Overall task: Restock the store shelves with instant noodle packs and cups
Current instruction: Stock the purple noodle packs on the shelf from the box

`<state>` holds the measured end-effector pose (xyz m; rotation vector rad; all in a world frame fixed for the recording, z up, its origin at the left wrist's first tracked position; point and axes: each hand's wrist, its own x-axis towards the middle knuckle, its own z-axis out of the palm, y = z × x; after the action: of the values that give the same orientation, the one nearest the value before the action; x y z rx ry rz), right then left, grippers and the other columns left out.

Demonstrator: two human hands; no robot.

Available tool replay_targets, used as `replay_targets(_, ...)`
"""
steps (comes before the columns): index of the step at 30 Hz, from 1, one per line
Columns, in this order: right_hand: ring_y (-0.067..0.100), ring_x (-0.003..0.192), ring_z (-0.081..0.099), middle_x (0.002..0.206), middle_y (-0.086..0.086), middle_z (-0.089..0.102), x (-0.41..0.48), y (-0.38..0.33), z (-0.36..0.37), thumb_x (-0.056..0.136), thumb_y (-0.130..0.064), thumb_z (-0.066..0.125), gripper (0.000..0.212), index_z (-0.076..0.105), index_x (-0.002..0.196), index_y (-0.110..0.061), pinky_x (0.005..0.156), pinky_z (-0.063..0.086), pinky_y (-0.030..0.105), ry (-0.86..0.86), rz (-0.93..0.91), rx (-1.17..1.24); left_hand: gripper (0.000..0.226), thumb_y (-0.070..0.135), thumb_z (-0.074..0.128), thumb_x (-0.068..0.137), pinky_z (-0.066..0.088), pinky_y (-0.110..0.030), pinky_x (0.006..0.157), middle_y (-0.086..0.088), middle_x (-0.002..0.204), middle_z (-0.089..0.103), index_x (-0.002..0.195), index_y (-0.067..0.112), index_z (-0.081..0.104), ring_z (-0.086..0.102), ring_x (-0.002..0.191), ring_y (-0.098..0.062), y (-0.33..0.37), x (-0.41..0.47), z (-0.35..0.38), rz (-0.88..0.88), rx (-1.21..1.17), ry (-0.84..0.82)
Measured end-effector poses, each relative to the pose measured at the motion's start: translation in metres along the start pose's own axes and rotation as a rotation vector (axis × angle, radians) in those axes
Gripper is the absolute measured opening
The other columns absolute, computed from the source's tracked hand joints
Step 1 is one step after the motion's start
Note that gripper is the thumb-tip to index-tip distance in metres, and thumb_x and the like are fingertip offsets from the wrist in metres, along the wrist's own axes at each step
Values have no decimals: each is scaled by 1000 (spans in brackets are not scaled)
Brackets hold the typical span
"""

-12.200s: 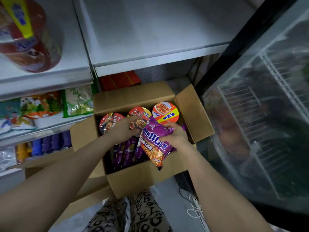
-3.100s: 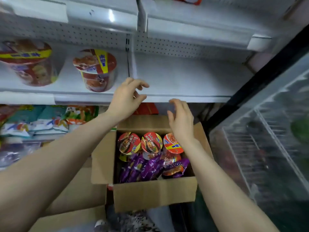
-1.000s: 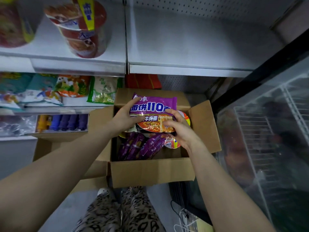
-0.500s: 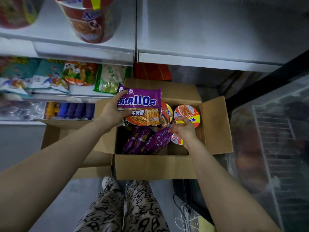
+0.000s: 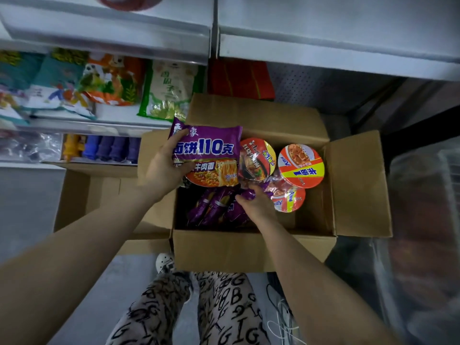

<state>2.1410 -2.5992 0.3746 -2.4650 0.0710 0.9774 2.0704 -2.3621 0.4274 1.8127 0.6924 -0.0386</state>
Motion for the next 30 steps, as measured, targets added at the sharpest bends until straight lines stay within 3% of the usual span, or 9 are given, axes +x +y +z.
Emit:
replay_targets(6,15,71,67,133,6,59,21,3,31,88,-51,67,76,29,151,-33,53,48,27,-22,108,-24,79,8,72,85,53,-51,94,-6,139,46,143,46,35,55,120,-26,-31,11,-1,-16,-38,3)
replay_targets(8,13,64,64,110,-1,66,26,6,36,89,-36,70,71,32,150,-32,52,48,28,-26,136,9,78,9,72,85,53,-51,95,-6,138,46,144,46,35,54,120,-25,-38,13,-1,-19,-45,3)
replay_targets(11,12,57,57,80,-6,56,30,8,35,89,-4,60,63,41,143,-29,46,44,26,-1,204,80,78,9,72,85,53,-51,95,-6,138,45,143,46,35,53,121,-25,-41,13,-2,-14,-49,-6)
replay_targets(17,14,62,59,84,-5,60,7,10,14,88,0,57,50,51,130,-28,55,49,29,73,222,183,79,8,72,85,54,-50,93,-8,136,44,142,49,35,54,118,-27,-26,6,-9,-6,-28,-27)
replay_targets(19,14,67,61,87,-5,62,-5,8,1,86,-3,60,47,54,126,-26,58,50,29,85,207,235,79,5,71,85,51,-42,96,-4,131,42,145,42,35,51,115,-21,-13,3,-10,19,-9,-19)
replay_targets(21,13,76,63,92,-6,62,-19,4,-15,84,-10,69,41,56,120,-25,61,53,26,109,187,287,77,1,70,86,48,-34,94,-2,125,39,148,32,35,48,109,-15,8,-5,-12,59,25,-11)
replay_targets(24,18,96,63,104,-5,59,-42,0,-39,79,-30,82,37,58,107,-26,76,59,34,169,124,339,76,-1,70,85,55,-39,90,-4,129,47,146,31,37,57,106,-17,34,-16,-20,127,-33,-50)
replay_targets(26,20,96,63,105,-4,59,-57,-4,-53,81,-32,81,32,57,102,-26,73,58,32,209,111,308,75,0,69,87,57,-38,86,-3,128,50,145,34,37,60,105,-17,49,-23,-27,145,-74,-82)
replay_targets(30,21,93,63,110,0,60,-87,-13,-82,87,-26,74,22,55,97,-28,74,60,34,254,100,239,73,-3,67,88,56,-19,71,12,112,52,145,33,38,60,93,-4,84,-39,-39,202,-112,-112)
